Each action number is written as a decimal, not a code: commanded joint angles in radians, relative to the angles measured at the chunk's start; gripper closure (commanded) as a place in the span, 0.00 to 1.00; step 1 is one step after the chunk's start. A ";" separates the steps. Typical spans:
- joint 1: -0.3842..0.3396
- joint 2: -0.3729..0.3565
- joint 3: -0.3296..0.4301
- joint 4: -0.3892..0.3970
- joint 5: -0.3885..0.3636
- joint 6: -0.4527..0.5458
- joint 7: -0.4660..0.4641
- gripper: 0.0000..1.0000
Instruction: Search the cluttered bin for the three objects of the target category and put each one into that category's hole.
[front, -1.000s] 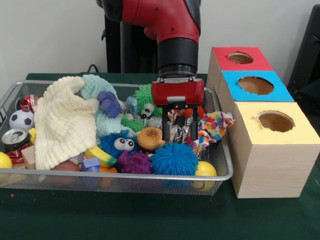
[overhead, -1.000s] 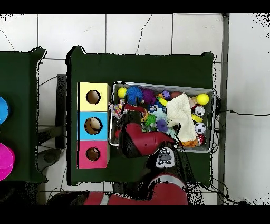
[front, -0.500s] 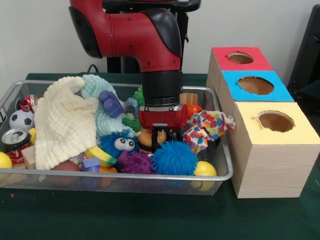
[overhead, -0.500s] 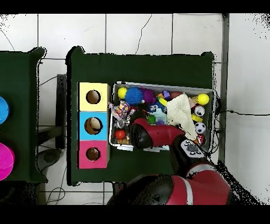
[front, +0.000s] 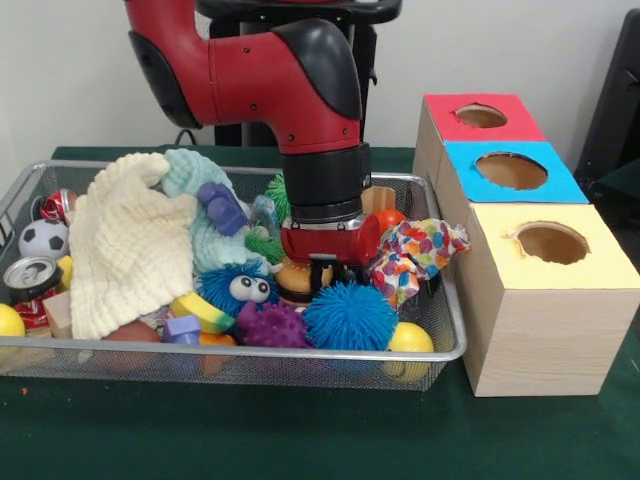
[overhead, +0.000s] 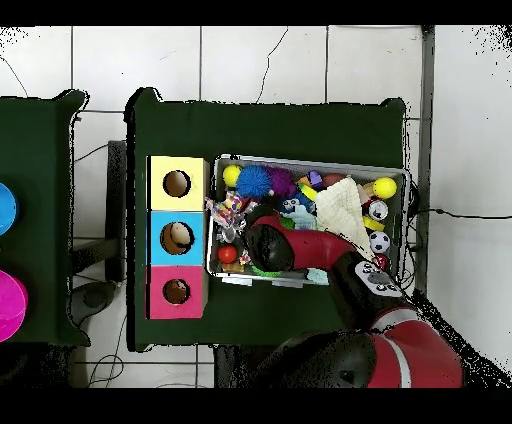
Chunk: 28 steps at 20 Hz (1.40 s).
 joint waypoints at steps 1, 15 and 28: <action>-0.014 0.075 0.167 0.167 0.103 0.506 -0.025 0.00; 0.083 -0.060 0.050 0.092 0.123 0.885 -0.101 0.00; 0.097 -0.168 0.063 0.176 0.065 0.755 -0.093 0.00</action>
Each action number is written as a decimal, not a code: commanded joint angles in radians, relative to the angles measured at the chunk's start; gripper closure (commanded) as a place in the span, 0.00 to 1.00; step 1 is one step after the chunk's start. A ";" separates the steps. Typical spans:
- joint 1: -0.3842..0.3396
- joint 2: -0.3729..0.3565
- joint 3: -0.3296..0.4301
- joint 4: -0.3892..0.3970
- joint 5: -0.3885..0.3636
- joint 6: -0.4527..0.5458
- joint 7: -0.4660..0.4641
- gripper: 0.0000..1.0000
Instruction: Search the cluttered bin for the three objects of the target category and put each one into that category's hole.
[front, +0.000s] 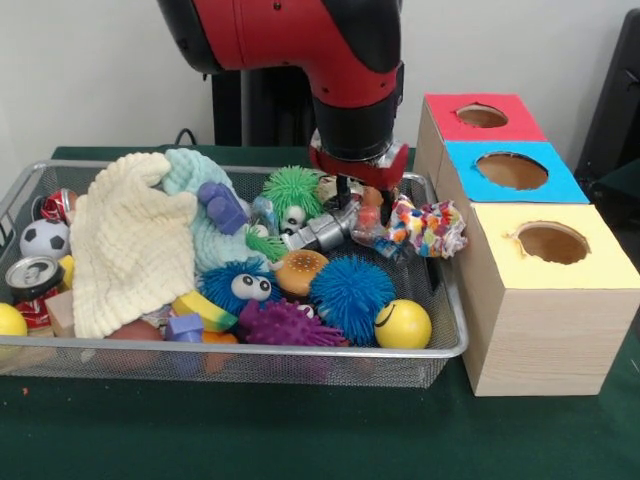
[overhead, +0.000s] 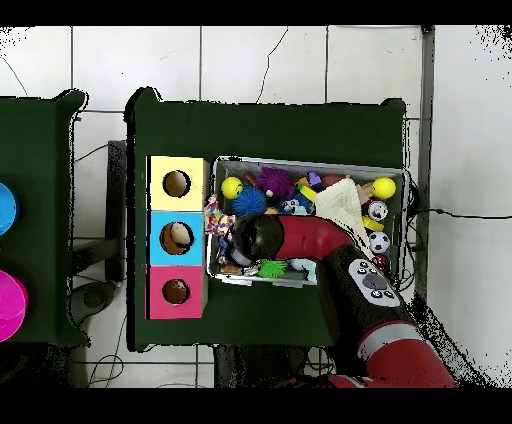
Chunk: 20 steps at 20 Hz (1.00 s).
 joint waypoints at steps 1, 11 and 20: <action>0.024 -0.001 0.054 0.149 -0.074 -0.006 -0.081 0.00; 0.547 -0.072 -0.598 0.047 -0.286 -0.605 0.290 0.00; 0.679 0.091 -0.867 -0.029 -0.075 -0.713 0.182 0.00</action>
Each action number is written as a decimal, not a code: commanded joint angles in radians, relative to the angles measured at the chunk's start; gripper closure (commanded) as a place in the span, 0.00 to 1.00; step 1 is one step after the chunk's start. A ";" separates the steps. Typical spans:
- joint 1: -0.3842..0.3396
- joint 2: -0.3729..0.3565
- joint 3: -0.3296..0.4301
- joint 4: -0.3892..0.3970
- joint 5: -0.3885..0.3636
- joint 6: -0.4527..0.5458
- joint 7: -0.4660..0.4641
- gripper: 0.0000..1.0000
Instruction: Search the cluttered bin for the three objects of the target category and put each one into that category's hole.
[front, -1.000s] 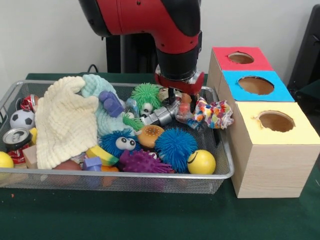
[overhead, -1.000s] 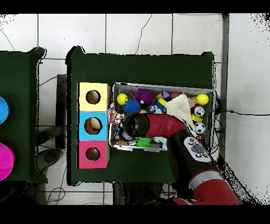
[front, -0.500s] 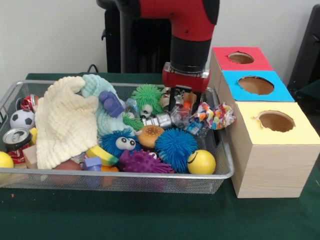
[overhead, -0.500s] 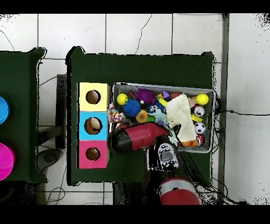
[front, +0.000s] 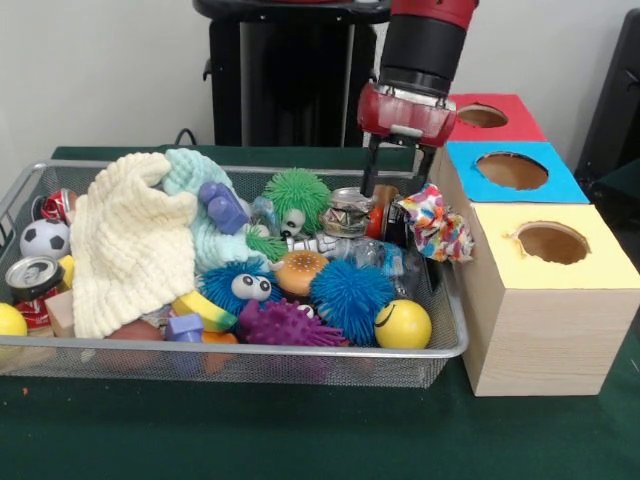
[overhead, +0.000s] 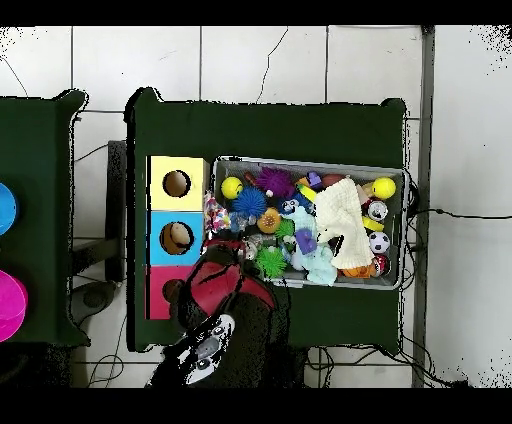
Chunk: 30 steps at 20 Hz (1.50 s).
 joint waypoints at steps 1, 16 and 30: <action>0.007 0.111 -0.238 -0.058 0.116 -0.012 0.166 0.00; -0.002 0.279 -0.343 -0.066 0.243 -0.069 0.128 0.00; -0.507 0.221 0.233 -0.060 -0.073 -0.011 -0.054 0.00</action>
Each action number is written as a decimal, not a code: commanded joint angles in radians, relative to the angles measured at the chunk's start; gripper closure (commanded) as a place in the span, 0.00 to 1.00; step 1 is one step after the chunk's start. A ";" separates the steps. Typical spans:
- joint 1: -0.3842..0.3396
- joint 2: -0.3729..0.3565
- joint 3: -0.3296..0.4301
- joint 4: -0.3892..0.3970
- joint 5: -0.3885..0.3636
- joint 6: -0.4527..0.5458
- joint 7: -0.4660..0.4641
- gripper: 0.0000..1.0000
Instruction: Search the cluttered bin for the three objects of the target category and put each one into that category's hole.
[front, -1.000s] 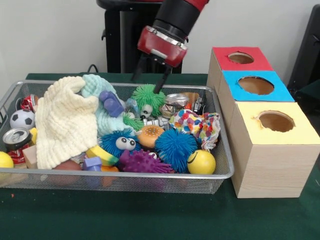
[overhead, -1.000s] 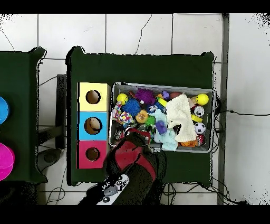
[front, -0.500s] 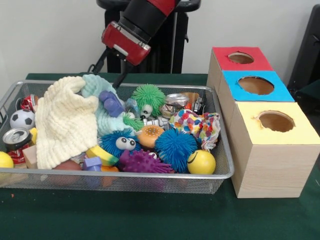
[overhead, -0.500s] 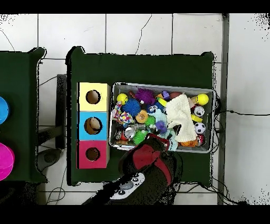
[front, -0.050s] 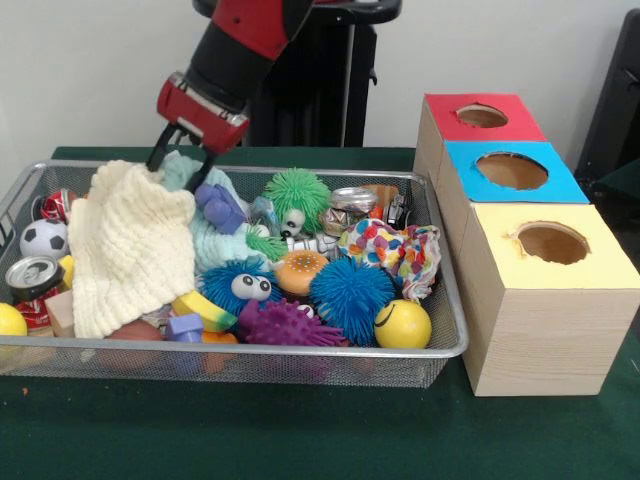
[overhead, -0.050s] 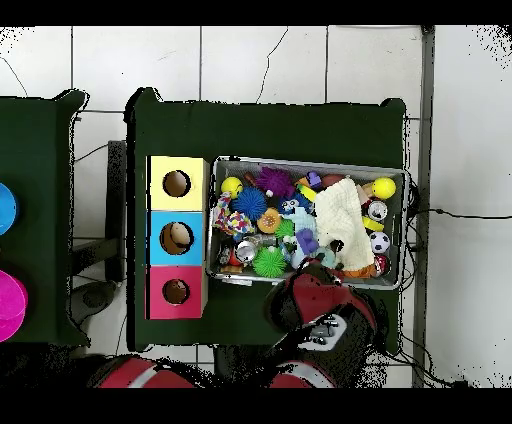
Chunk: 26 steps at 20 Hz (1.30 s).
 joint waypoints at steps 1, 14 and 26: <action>-0.252 0.009 0.451 -0.035 -0.197 0.019 -0.074 0.00; -0.216 0.038 0.418 -0.084 -0.350 -0.104 0.003 1.00; -0.081 -0.156 0.354 0.085 -0.305 -0.356 0.133 1.00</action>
